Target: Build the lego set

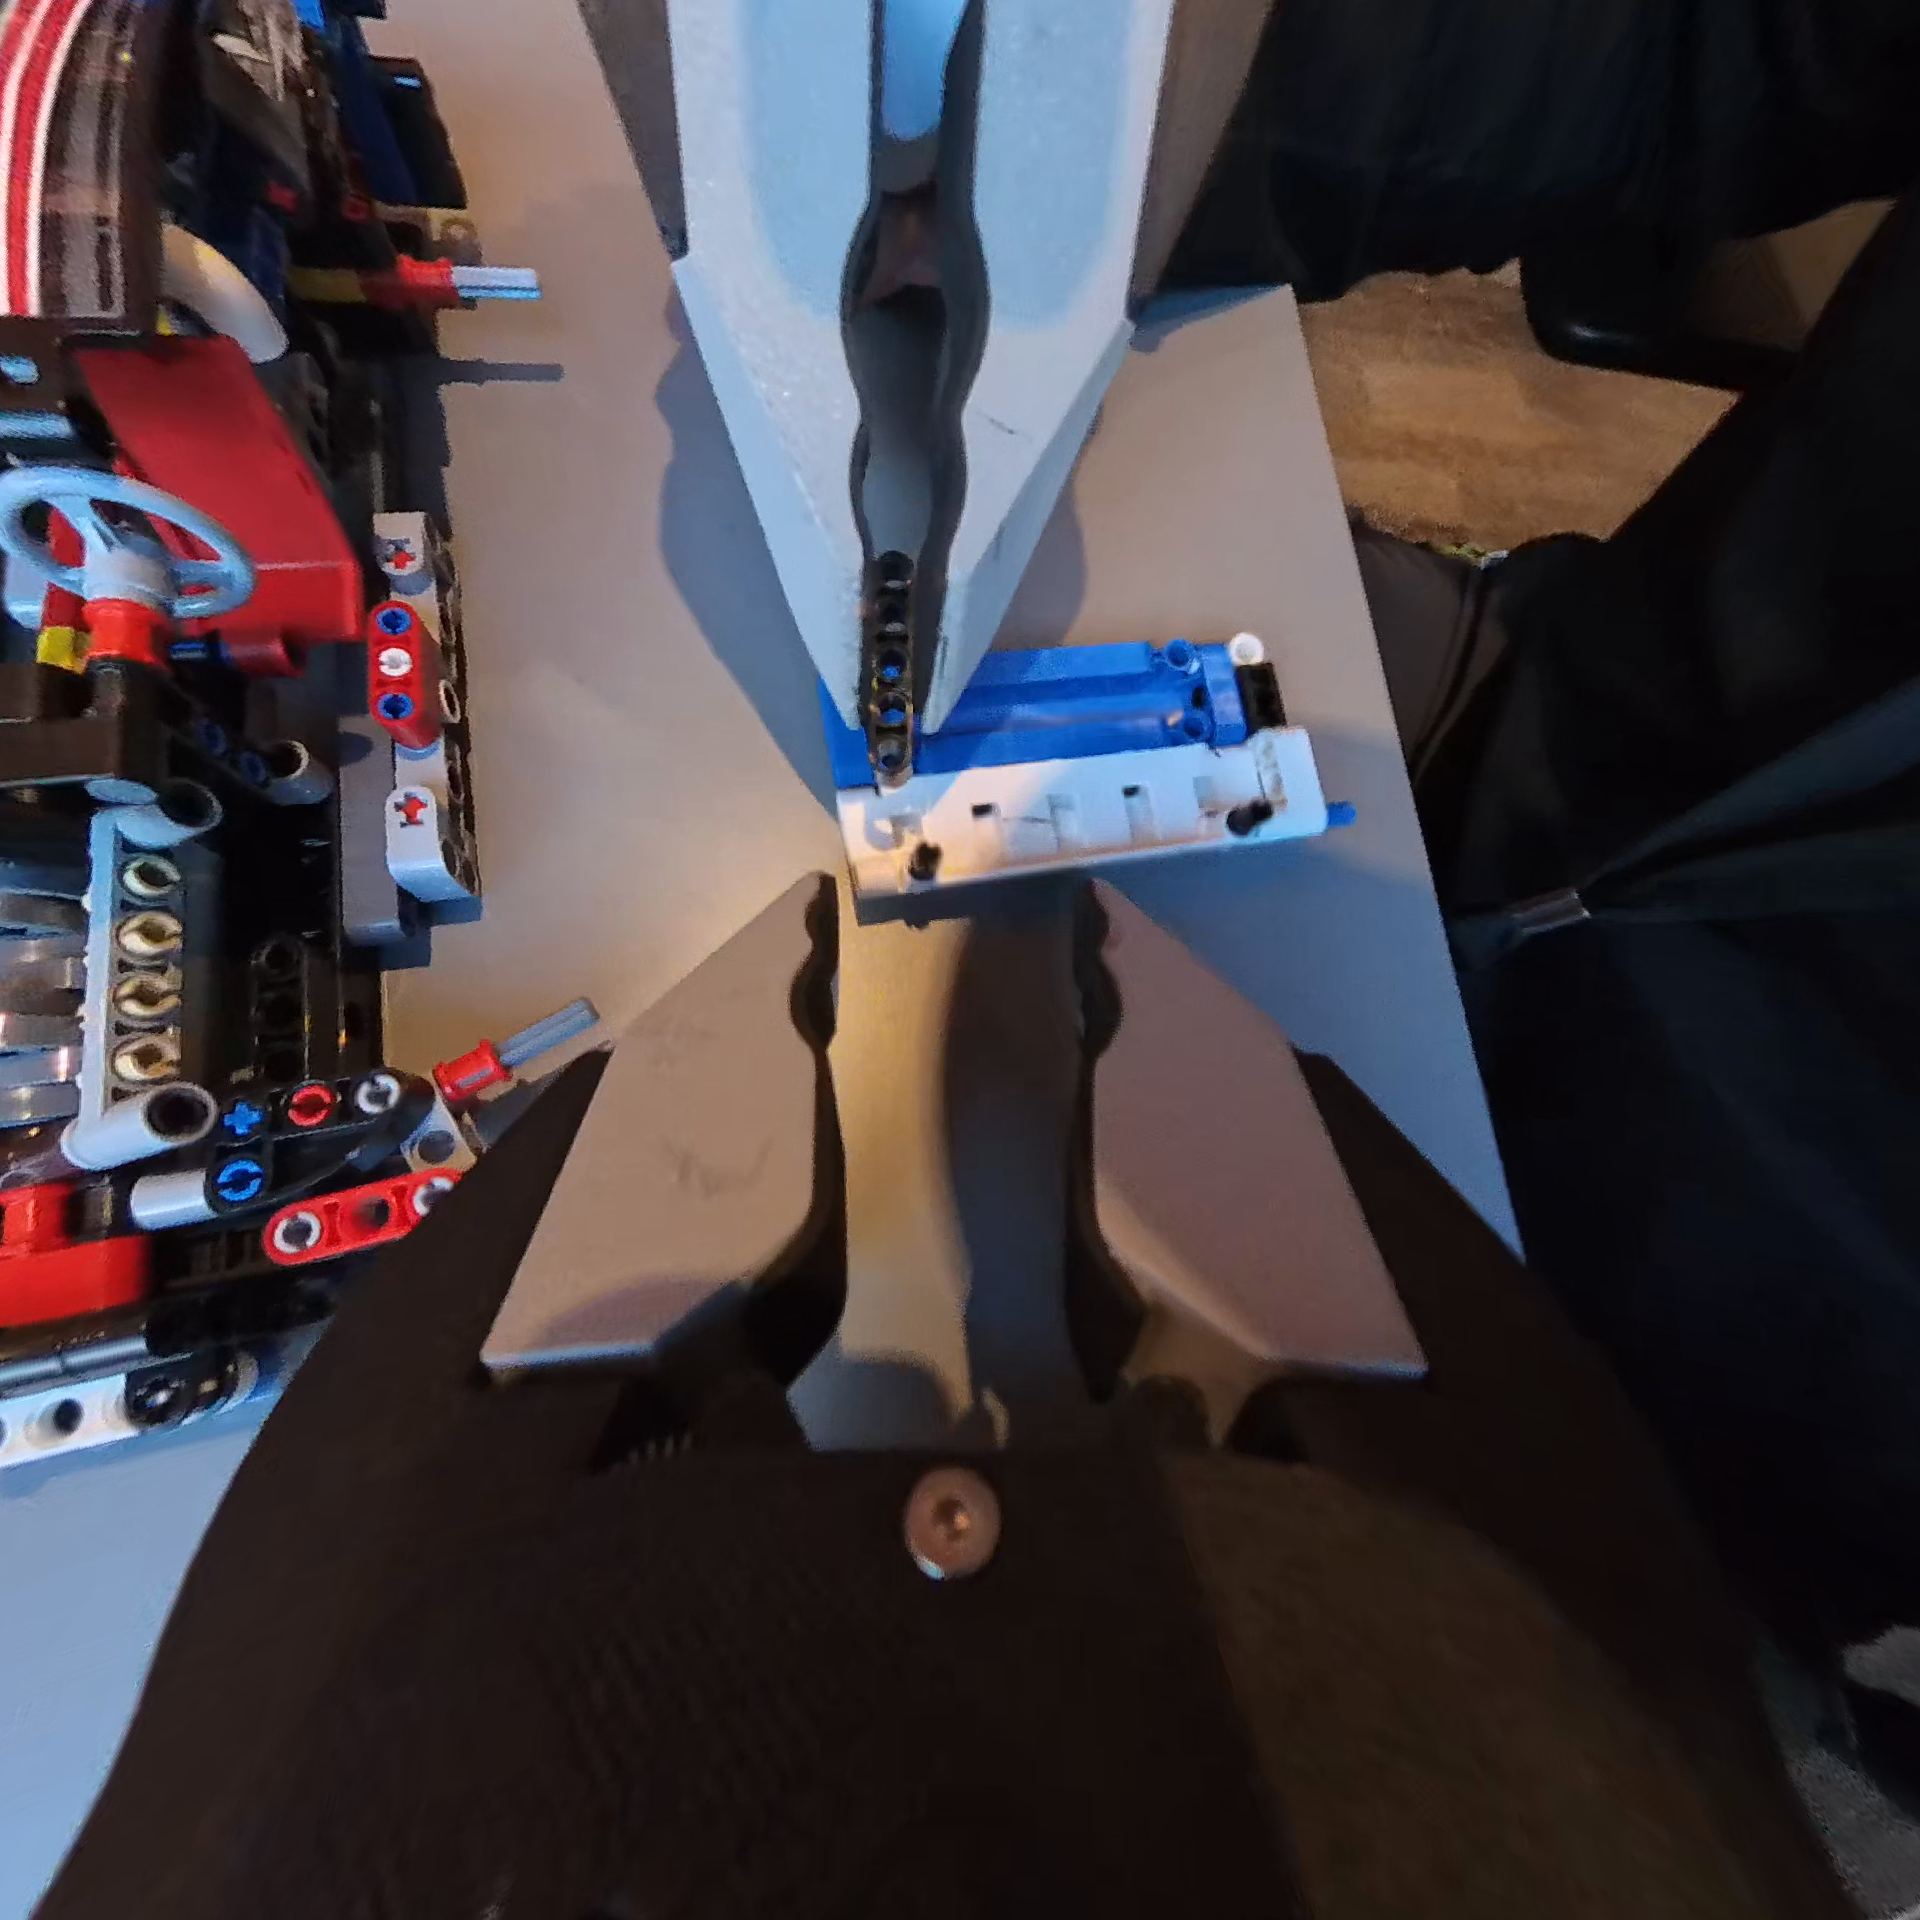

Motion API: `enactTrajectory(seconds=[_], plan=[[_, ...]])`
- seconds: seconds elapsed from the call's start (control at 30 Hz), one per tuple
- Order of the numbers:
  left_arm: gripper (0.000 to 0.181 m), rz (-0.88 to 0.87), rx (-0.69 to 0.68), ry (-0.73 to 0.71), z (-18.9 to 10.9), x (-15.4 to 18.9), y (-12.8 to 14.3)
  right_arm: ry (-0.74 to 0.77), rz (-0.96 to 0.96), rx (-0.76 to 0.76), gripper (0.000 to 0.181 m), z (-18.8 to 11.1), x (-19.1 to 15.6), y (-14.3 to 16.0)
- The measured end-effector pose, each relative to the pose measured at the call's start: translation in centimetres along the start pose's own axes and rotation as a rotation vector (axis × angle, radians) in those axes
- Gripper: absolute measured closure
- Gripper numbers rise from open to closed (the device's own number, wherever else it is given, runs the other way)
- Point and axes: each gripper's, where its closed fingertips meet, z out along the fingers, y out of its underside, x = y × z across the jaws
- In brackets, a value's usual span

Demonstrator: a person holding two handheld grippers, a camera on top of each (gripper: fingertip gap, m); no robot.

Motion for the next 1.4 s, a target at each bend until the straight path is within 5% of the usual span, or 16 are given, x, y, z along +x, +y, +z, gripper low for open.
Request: enactTrajectory(seconds=[0.37, 0.47, 0.53, 0.63, 0.9, 1.13, 1.4], plan=[[0.155, 0.147, -0.061, 0.049, -0.6, 2.7, 1.5, 0.0, 0.017, 0.054, 0.176, -0.9, 0.1, -0.4], [0.175, 0.217, -0.013, 0.028, -1.1, 3.1, 0.8, -0.003, 0.063, 0.1, 0.176, -1.9, -0.1, -0.7], [0.166, 0.222, 0.008, -0.065, -1.2, 1.7, 0.4, 0.003, 0.082, 0.109, 0.176, -2.3, -0.6, -0.7], [0.148, 0.179, -0.014, 0.011, -0.9, 2.4, 0.5, 0.042, 0.111, 0.074, 0.176, -2.6, -1.1, 0.0], [0.149, 0.351, -0.071, 0.004, 0.4, 3.3, 0.9, 0.132, 0.147, 0.004, 0.176, -4.3, -3.2, 1.2], [0.179, 0.391, -0.095, -0.056, 0.1, 3.5, 1.5, 0.168, 0.201, 0.024, 0.176, -5.0, -4.2, 1.4], [0.147, 0.378, -0.058, -0.055, -0.7, 3.3, 1.0, 0.148, 0.18, -0.062, 0.176, -4.4, -5.4, 2.3]])
